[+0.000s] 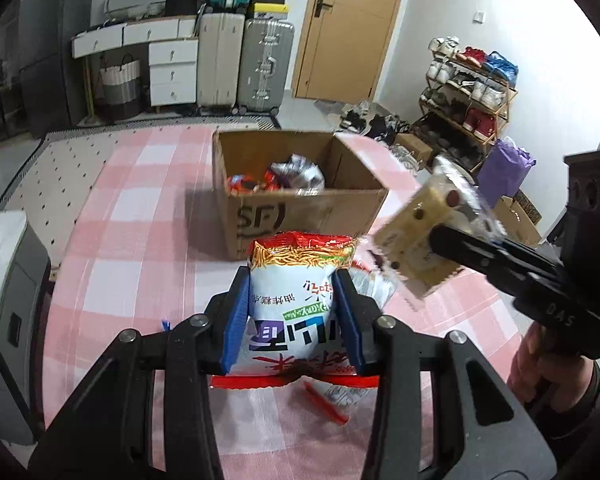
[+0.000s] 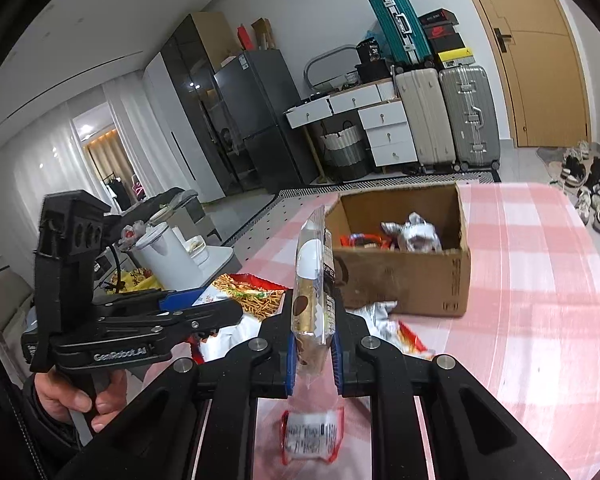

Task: Organize snacks
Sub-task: 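Carry both held packs over the cardboard box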

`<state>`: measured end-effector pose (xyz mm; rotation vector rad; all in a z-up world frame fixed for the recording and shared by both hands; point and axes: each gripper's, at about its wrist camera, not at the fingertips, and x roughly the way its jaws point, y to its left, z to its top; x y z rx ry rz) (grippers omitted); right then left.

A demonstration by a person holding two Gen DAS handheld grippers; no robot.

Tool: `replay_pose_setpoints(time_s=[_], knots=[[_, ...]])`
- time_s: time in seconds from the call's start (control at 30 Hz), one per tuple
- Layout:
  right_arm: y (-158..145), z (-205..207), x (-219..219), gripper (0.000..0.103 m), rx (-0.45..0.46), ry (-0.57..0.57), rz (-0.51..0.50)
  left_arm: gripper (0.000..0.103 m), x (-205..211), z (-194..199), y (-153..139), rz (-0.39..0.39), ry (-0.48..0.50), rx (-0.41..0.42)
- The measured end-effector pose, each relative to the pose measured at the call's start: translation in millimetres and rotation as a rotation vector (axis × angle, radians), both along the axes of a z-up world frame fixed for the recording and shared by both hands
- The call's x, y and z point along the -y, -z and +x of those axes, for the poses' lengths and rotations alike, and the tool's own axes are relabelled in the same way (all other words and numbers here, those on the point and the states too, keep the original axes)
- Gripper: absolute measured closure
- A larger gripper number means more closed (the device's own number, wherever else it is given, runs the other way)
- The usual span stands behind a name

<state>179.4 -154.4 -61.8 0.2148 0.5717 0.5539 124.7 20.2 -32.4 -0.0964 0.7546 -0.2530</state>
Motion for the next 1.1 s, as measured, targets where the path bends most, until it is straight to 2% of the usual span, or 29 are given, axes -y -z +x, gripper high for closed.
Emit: replay_pose_setpoints(time_s=[0.23, 0.43, 0.83, 0.93, 1.1], knots=[[-22.6, 15.0, -7.6, 0.090, 0.027, 0.004, -0.007, 0.065, -0.1, 8.4, -27.5, 0.001, 0.002, 0.036], [-39.8, 35.5, -5.7, 0.090, 0.043, 0.024, 0.005, 0.065, -3.3, 31.7, -42.1, -0.005, -0.019, 0.063], [-83.3, 93.3, 8.5, 0.090, 0.066, 0.064, 0.036, 0.065, -7.2, 99.9, -73.3, -0.017, -0.034, 0.070], [-89.4, 104.6, 8.9, 0.090, 0.068, 0.069, 0.028, 0.065, -4.4, 120.8, -78.5, -0.017, -0.029, 0.066], [-91.2, 125.5, 9.7, 0.090, 0.059, 0.091, 0.006, 0.064, -2.0, 155.8, -80.9, -0.062, -0.016, 0.041]])
